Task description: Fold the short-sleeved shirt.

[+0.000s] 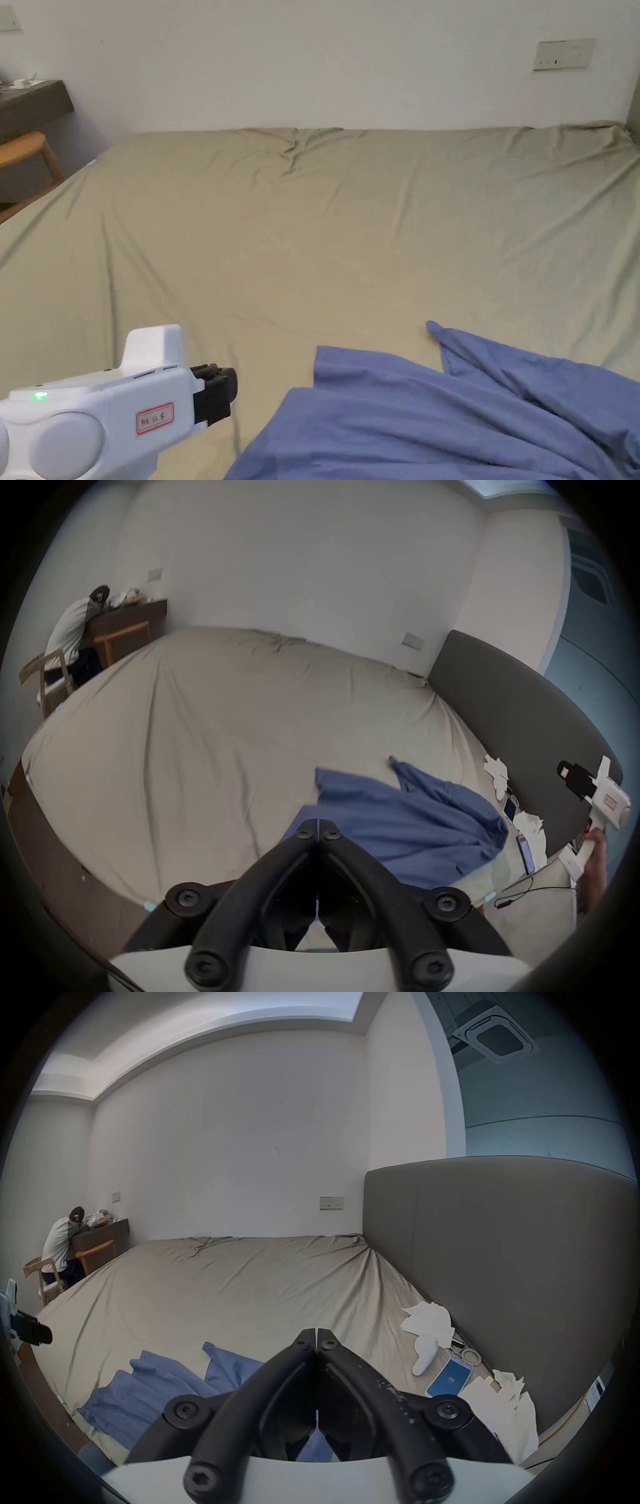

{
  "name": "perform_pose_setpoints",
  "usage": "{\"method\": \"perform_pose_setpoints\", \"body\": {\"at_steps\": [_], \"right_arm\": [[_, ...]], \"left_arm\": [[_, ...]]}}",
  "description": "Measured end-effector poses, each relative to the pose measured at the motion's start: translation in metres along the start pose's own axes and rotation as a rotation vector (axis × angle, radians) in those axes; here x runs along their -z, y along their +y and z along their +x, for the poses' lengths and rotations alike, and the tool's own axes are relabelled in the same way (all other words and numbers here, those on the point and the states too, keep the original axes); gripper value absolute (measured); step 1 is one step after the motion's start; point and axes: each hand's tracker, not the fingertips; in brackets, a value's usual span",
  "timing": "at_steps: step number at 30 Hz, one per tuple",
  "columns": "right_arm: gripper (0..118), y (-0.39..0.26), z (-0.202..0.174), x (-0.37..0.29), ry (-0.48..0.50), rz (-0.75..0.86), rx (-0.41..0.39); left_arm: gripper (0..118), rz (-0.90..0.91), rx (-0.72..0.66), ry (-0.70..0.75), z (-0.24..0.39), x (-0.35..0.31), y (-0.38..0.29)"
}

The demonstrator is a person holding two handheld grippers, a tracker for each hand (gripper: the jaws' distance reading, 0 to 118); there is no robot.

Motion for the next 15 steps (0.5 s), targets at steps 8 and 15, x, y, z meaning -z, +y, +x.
{"method": "perform_pose_setpoints", "body": {"at_steps": [8, 15], "right_arm": [[1, -0.007, -0.017, 0.007, 0.023, -0.033, -0.039], [1, -0.009, -0.025, 0.008, 0.012, -0.057, -0.046]], "left_arm": [[0, -0.185, -0.018, 0.029, -0.036, 0.036, -0.033], [23, -0.273, 0.012, 0.022, -0.042, 0.079, -0.056]]}}
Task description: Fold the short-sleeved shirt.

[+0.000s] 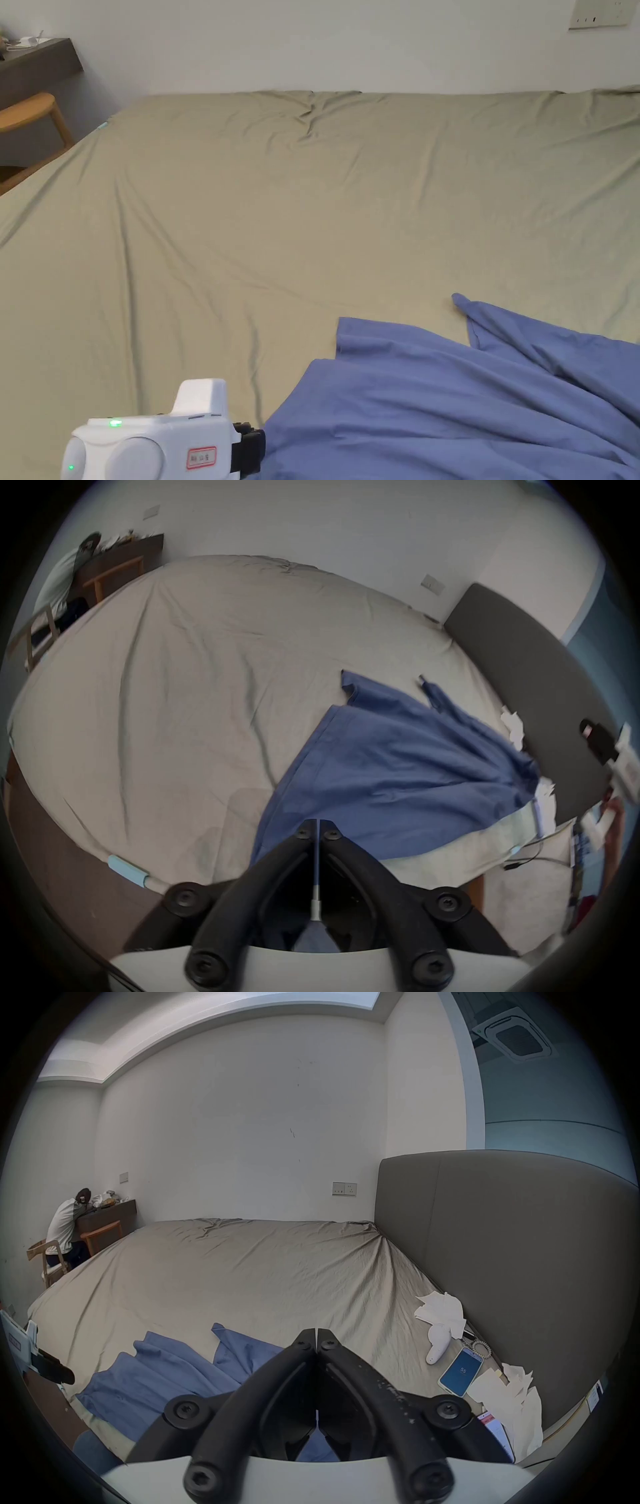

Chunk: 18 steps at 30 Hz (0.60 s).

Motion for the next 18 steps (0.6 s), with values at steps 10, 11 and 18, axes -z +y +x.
{"method": "perform_pose_setpoints", "body": {"at_steps": [10, 11, 18], "right_arm": [[1, -0.002, -0.003, 0.001, -0.006, -0.035, 0.010], [1, -0.002, -0.003, 0.000, -0.007, -0.035, 0.009], [1, -0.017, 0.017, 0.011, -0.050, -0.082, 0.021]], "left_arm": [[96, -0.170, 0.026, -0.015, 0.030, 0.049, -0.015], [85, -0.174, 0.036, 0.015, 0.034, 0.049, -0.015], [0, -0.050, 0.003, -0.100, 0.034, 0.027, -0.010]]}}
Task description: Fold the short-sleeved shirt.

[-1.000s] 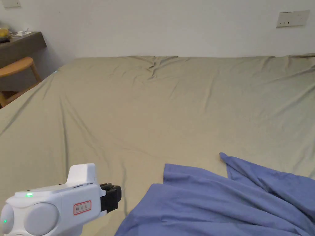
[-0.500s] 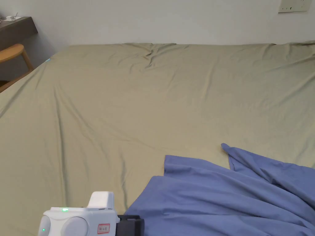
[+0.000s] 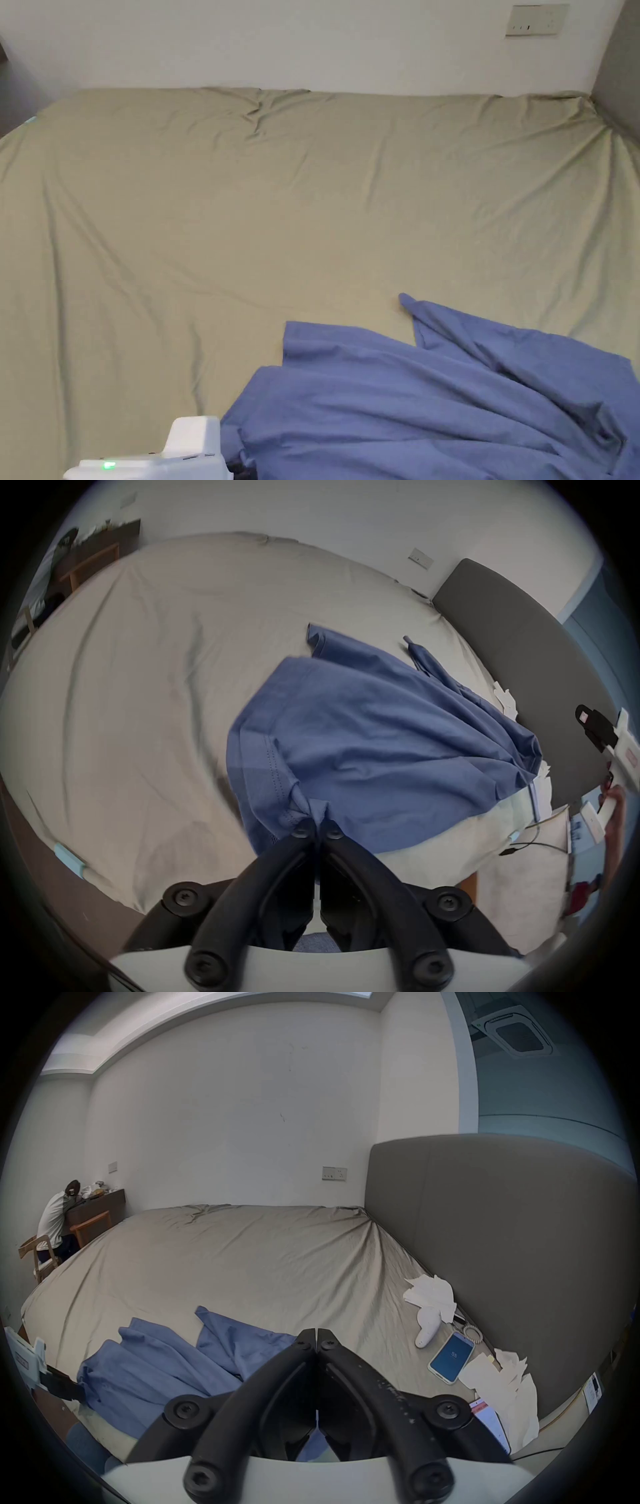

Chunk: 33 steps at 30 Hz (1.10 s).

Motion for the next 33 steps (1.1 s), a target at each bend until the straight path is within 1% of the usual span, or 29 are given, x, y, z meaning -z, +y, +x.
{"method": "perform_pose_setpoints", "body": {"at_steps": [1, 2, 5, 6, 7, 8, 9, 10, 11, 12, 13, 14, 15, 16, 17, 18, 19, 20, 22, 23, 24, 25, 26, 27, 28, 29, 31, 32, 33], "right_arm": [[1, -0.002, 0.004, 0.006, -0.003, -0.014, 0.011], [1, -0.003, 0.009, 0.013, -0.006, -0.027, 0.019], [1, 0.000, 0.023, 0.046, -0.028, -0.091, 0.043], [3, 0.002, 0.028, 0.065, -0.027, -0.128, 0.030], [17, 0.005, 0.034, 0.085, 0.011, -0.192, 0.031], [65, 0.006, 0.040, 0.100, 0.027, -0.233, 0.045], [103, 0.006, 0.043, 0.121, 0.035, -0.271, 0.046], [118, 0.004, 0.046, 0.143, 0.091, -0.319, 0.092], [111, 0.003, 0.049, 0.161, 0.132, -0.382, 0.117], [107, 0.002, 0.057, 0.173, 0.150, -0.378, 0.146], [107, -0.002, 0.057, 0.191, 0.163, -0.435, 0.177], [106, -0.006, 0.058, 0.203, 0.157, -0.490, 0.195], [97, -0.012, 0.058, 0.213, 0.173, -0.569, 0.196], [81, -0.024, 0.060, 0.222, 0.168, -0.611, 0.222], [42, -0.029, 0.060, 0.225, 0.179, -0.660, 0.225], [9, -0.033, 0.059, 0.225, 0.161, -0.712, 0.216], [8, -0.036, 0.058, 0.221, 0.189, -0.738, 0.221], [7, -0.040, 0.049, 0.221, 0.200, -0.701, 0.260], [7, -0.034, 0.046, 0.206, 0.152, -0.600, 0.252], [7, -0.030, 0.050, 0.197, 0.154, -0.562, 0.283], [7, -0.022, 0.047, 0.175, 0.140, -0.484, 0.342], [7, -0.015, 0.047, 0.158, 0.149, -0.430, 0.359], [7, -0.008, 0.045, 0.142, 0.133, -0.384, 0.337], [7, 0.001, 0.040, 0.117, 0.123, -0.304, 0.284], [7, 0.010, 0.040, 0.094, 0.081, -0.220, 0.290], [7, 0.017, 0.038, 0.069, 0.080, -0.147, 0.281], [7, 0.026, 0.032, 0.008, 0.092, 0.025, 0.335], [7, 0.023, 0.038, 0.001, 0.113, 0.071, 0.353], [7, 0.025, 0.036, -0.018, 0.079, 0.117, 0.351]], "left_arm": [[0, 0.023, 0.041, 0.043, 0.003, -0.004, 0.003], [0, 0.035, 0.047, 0.041, 0.004, -0.008, 0.006], [0, 0.074, 0.011, -0.039, 0.009, -0.017, 0.010], [0, 0.072, 0.020, -0.044, 0.010, -0.019, 0.014], [0, 0.077, 0.036, -0.048, 0.014, -0.018, 0.012], [0, 0.083, 0.050, -0.042, 0.015, -0.017, 0.014], [0, 0.079, 0.050, -0.033, 0.015, -0.016, 0.017], [0, 0.078, 0.060, -0.004, 0.015, -0.016, 0.016], [0, 0.086, 0.055, -0.008, 0.017, -0.016, 0.015], [0, 0.087, 0.036, -0.027, 0.014, -0.016, 0.016], [0, 0.088, 0.026, -0.039, 0.012, -0.015, 0.017], [0, 0.069, -0.017, -0.077, 0.011, -0.012, 0.017], [0, 0.058, -0.020, -0.063, 0.012, -0.008, 0.015], [0, 0.050, -0.011, -0.052, 0.012, -0.006, 0.014], [0, 0.047, -0.004, -0.045, 0.011, -0.006, 0.013], [0, 0.040, 0.000, -0.040, 0.010, -0.006, 0.014], [0, 0.036, -0.002, -0.043, 0.003, -0.002, 0.010], [0, 0.038, -0.005, -0.044, 0.002, -0.002, 0.010], [0, 0.055, -0.008, -0.020, -0.001, -0.003, 0.012], [0, 0.065, -0.023, -0.016, -0.001, -0.003, 0.011], [0, 0.079, -0.037, -0.015, -0.002, -0.006, 0.012], [0, 0.126, -0.054, -0.011, -0.003, -0.012, 0.013], [0, 0.159, -0.068, -0.011, -0.004, -0.018, 0.015], [0, 0.209, -0.084, -0.010, -0.006, -0.029, 0.017], [0, 0.265, -0.101, -0.010, -0.007, -0.039, 0.021], [0, 0.311, -0.117, 0.000, -0.007, -0.050, 0.025], [0, 0.459, -0.109, 0.025, -0.002, -0.083, 0.032], [0, 0.505, -0.104, 0.051, 0.000, -0.096, 0.036], [0, 0.539, -0.108, 0.074, 0.000, -0.109, 0.042]]}}
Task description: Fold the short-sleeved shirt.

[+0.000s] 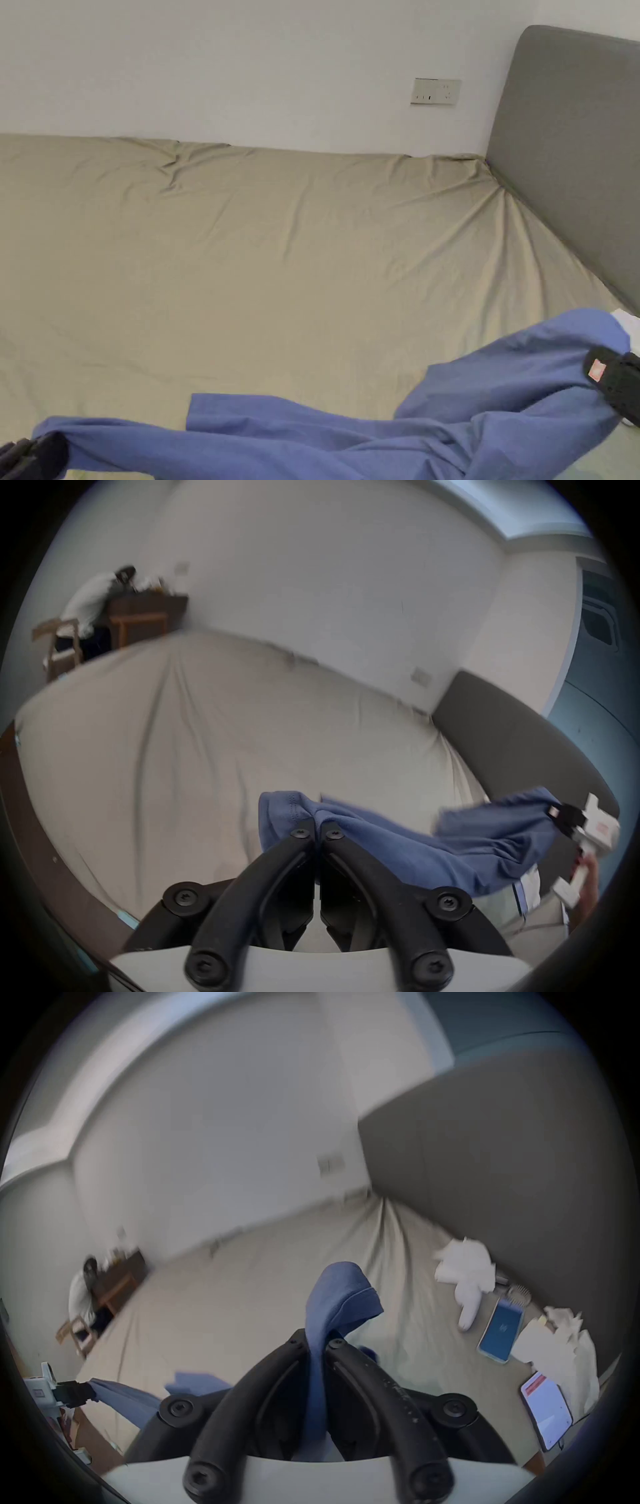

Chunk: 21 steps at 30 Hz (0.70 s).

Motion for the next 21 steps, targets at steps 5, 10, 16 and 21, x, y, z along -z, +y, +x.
{"method": "perform_pose_setpoints", "body": {"at_steps": [5, 10, 16, 21], "right_arm": [[7, 0.008, -0.011, -0.064, 0.019, 0.172, 0.044], [7, 0.031, -0.023, -0.077, 0.018, 0.268, -0.018], [7, 0.042, -0.026, -0.005, 0.028, 0.227, -0.055], [7, 0.062, -0.029, 0.096, 0.053, 0.216, -0.031]], "left_arm": [[0, 0.195, -0.001, 0.018, -0.002, -0.050, 0.042], [0, 0.261, 0.096, 0.062, 0.018, -0.067, 0.070], [0, 0.205, 0.103, 0.022, 0.025, -0.006, 0.078], [0, 0.152, 0.133, 0.050, 0.039, 0.078, 0.109]]}}
